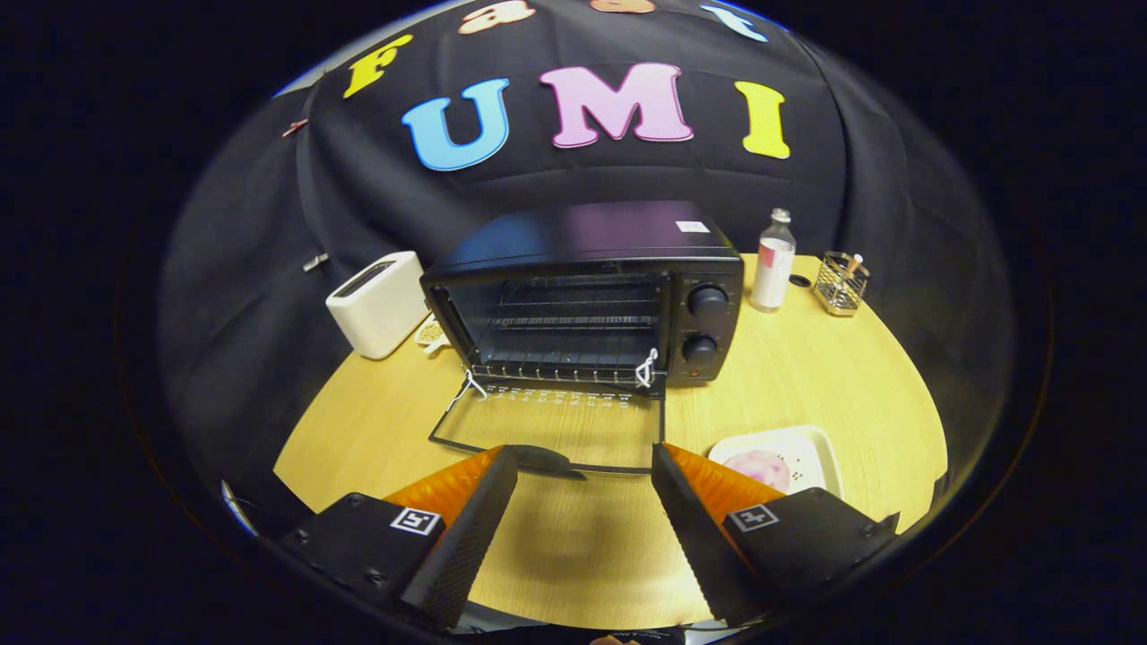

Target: Open the toaster oven, put the food inside, and close the toaster oven door.

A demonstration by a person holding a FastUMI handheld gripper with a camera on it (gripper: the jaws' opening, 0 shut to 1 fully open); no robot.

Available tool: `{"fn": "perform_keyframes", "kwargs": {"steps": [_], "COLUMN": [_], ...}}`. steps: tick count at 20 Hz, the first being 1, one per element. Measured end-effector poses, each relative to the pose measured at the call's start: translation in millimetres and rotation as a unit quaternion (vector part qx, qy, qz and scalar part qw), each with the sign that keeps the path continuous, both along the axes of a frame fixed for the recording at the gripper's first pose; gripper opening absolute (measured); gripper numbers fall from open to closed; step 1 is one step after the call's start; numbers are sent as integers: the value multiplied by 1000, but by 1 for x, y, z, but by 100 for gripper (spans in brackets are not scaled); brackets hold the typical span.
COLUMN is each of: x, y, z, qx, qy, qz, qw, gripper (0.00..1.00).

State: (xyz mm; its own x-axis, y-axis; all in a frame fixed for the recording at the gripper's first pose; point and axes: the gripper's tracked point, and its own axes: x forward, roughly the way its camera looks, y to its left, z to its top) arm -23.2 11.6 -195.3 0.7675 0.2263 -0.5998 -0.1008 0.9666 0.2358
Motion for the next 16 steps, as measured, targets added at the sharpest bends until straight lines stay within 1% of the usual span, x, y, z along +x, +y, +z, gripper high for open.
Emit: {"fn": "perform_keyframes", "kwargs": {"steps": [1,4,8,13,16], "x": [0,2,3,7,11], "y": [-11,-49,-98,-155,-181], "z": [1,4,-7,-30,-53], "qx": [12,36,58,84,87], "qy": [10,36,71,110,120], "qz": [-7,-11,-11,-24,-19], "qw": [1000,999,996,990,989], "gripper": [100,100,100,100,100]}}
